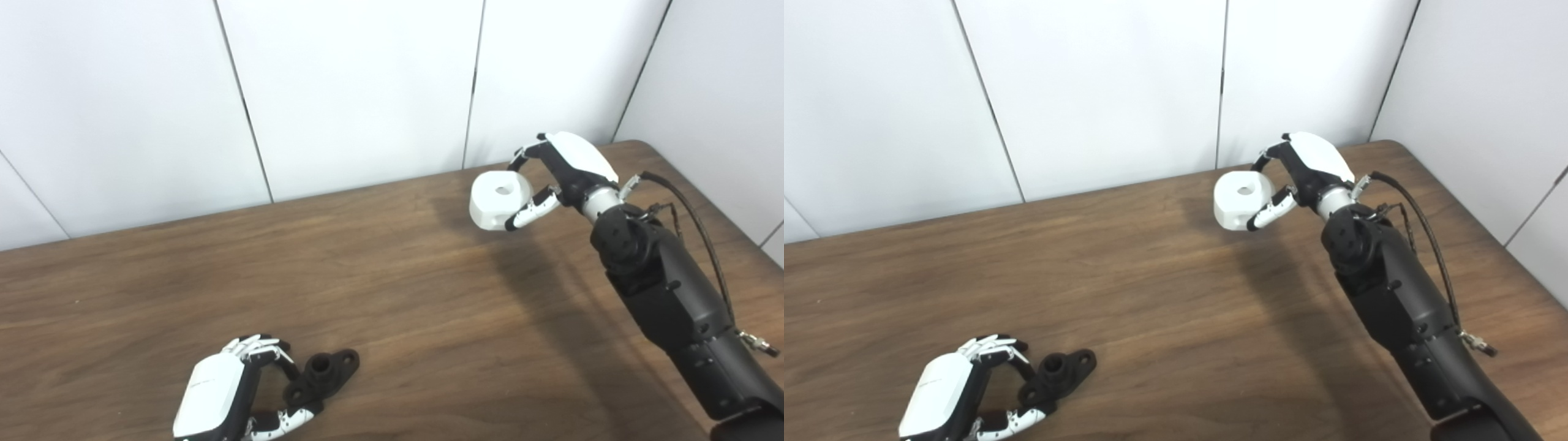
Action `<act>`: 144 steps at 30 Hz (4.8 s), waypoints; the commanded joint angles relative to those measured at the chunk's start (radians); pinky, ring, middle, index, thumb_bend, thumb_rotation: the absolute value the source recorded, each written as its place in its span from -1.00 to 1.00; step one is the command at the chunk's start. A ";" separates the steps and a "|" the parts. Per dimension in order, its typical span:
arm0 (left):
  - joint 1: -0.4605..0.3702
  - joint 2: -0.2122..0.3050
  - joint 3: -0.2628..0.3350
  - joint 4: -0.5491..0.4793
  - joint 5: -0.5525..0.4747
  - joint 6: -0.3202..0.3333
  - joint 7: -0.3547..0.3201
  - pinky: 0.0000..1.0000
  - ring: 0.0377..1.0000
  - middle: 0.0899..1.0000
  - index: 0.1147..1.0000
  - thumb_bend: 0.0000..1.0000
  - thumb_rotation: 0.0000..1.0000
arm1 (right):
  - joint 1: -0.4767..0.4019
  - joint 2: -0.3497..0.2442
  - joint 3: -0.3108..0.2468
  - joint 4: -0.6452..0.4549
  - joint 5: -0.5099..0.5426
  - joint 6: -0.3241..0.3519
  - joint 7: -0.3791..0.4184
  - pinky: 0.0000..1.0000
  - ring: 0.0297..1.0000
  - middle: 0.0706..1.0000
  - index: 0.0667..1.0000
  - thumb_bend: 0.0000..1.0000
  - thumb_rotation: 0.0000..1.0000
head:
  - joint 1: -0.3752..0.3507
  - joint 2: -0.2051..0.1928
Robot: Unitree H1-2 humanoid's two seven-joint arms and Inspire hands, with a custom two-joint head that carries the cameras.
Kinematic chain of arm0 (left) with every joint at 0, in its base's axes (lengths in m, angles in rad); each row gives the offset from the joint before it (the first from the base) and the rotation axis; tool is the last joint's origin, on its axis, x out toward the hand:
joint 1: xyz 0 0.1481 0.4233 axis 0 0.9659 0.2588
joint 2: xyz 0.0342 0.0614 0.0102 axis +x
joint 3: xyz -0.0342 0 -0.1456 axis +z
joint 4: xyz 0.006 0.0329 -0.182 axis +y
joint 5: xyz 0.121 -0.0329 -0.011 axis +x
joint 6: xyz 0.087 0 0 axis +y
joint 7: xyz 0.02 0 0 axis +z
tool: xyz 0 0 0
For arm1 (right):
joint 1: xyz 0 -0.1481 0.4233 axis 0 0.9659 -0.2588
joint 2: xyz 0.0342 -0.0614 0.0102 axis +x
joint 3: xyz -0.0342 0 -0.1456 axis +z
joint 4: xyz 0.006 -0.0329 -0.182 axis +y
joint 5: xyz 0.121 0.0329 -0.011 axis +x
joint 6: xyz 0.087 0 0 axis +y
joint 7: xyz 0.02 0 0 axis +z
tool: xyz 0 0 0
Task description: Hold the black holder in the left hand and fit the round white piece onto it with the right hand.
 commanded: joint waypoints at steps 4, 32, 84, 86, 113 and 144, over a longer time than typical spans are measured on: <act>0.001 -0.012 -0.023 0.019 0.032 0.010 -0.011 0.80 0.66 0.44 -0.16 0.04 -0.91 | -0.068 -0.041 0.023 -0.131 -0.005 0.031 0.099 1.00 0.91 0.60 -0.11 0.05 -0.72 | 0.070 0.016; -0.011 -0.053 -0.075 0.021 0.094 0.064 -0.020 0.86 0.71 0.48 -0.16 0.04 -0.91 | -0.020 0.204 0.140 -0.474 -0.126 0.070 0.460 1.00 0.88 0.58 -0.11 0.05 -0.72 | 0.224 0.046; -0.033 -0.069 -0.109 0.043 0.132 0.095 -0.014 0.85 0.71 0.50 -0.16 0.04 -0.90 | 0.011 0.335 0.178 -0.497 -0.150 0.065 0.498 1.00 0.92 0.60 -0.11 0.05 -0.73 | 0.270 0.057; -0.033 -0.070 -0.109 0.042 0.131 0.096 -0.015 0.85 0.72 0.50 -0.16 0.04 -0.90 | 0.013 0.335 0.183 -0.493 -0.155 0.064 0.497 1.00 0.92 0.60 -0.11 0.05 -0.73 | 0.268 0.059; -0.036 -0.078 -0.114 0.045 0.134 0.100 -0.010 0.85 0.71 0.49 -0.16 0.04 -0.90 | 0.025 0.318 0.207 -0.444 -0.135 0.028 0.435 1.00 0.90 0.59 -0.11 0.05 -0.73 | 0.277 0.060; -0.035 -0.082 -0.128 0.037 0.140 0.119 -0.013 0.83 0.71 0.50 -0.16 0.04 -0.90 | 0.049 0.314 0.231 -0.441 -0.126 0.035 0.412 1.00 0.90 0.60 -0.11 0.05 -0.73 | 0.296 0.066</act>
